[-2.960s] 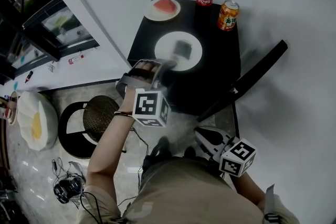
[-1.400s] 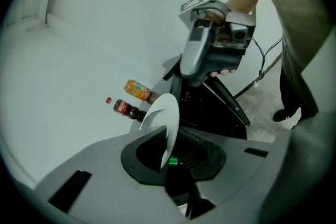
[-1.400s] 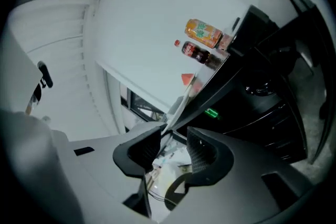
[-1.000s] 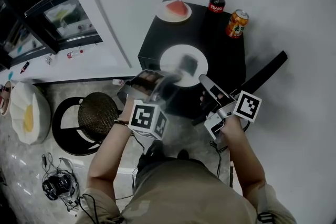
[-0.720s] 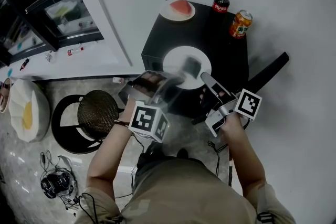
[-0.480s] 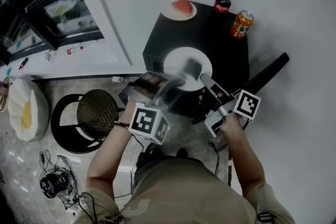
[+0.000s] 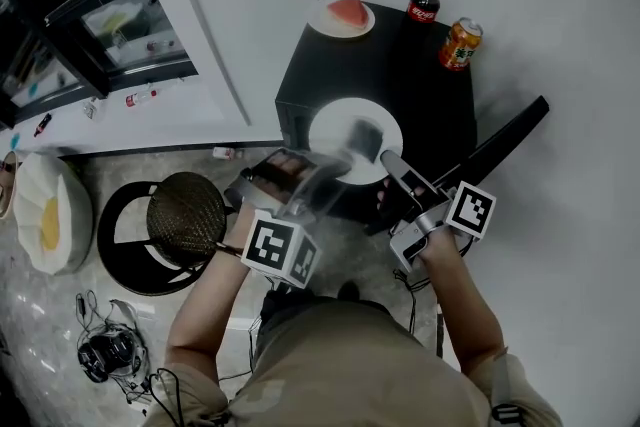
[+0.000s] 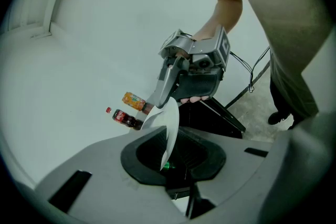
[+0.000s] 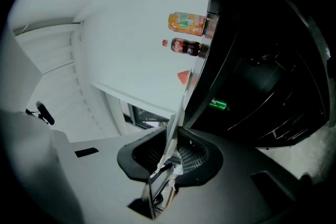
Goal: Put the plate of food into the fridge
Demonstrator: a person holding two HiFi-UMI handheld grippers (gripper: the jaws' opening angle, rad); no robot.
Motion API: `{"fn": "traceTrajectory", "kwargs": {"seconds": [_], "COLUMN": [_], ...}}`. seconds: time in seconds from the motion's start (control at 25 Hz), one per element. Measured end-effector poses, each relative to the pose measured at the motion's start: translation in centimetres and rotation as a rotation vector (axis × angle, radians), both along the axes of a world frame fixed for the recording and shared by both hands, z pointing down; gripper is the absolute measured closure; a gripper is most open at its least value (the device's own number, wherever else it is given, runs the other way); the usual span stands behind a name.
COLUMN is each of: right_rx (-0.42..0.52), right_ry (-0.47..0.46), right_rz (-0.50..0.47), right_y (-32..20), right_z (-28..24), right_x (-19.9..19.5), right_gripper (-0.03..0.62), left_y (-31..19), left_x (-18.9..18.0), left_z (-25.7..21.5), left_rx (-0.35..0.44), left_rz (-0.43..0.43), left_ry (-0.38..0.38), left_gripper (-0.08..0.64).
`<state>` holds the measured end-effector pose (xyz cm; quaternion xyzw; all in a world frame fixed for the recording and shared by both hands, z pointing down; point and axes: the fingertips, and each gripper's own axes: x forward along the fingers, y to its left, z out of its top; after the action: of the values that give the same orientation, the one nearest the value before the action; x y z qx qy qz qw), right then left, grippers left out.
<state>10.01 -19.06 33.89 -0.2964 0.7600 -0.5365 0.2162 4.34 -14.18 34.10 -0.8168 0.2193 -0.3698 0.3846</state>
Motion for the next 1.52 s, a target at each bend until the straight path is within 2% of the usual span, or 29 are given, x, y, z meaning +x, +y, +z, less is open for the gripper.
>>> {"fn": "traceTrajectory", "kwargs": {"seconds": [0.4,0.56,1.32,1.52], "right_rx": [-0.016,-0.005,-0.07,-0.111], "right_ry": [-0.045,-0.05,-0.063,-0.065], "right_rz": [-0.006,-0.005,0.008,0.016], "right_y": [1.1,3.4,6.3,6.7], "right_z": [0.8,0.3,4.9,6.9], "right_x": [-0.4,-1.3,-1.6,-1.7], "right_gripper": [0.522,0.522,0.526,0.531], "left_y": [1.1,3.4,6.3,6.6], "left_x": [-0.3,-1.2,-1.7,-1.9], "left_z": [0.4,0.1,4.7,6.4], "left_rx": [0.006,0.007,-0.107,-0.149], "left_rz": [0.007,0.013,-0.031,-0.049], "left_ry": [-0.001,0.017,0.036,0.031], "left_gripper": [0.505,0.505,0.499,0.494]}}
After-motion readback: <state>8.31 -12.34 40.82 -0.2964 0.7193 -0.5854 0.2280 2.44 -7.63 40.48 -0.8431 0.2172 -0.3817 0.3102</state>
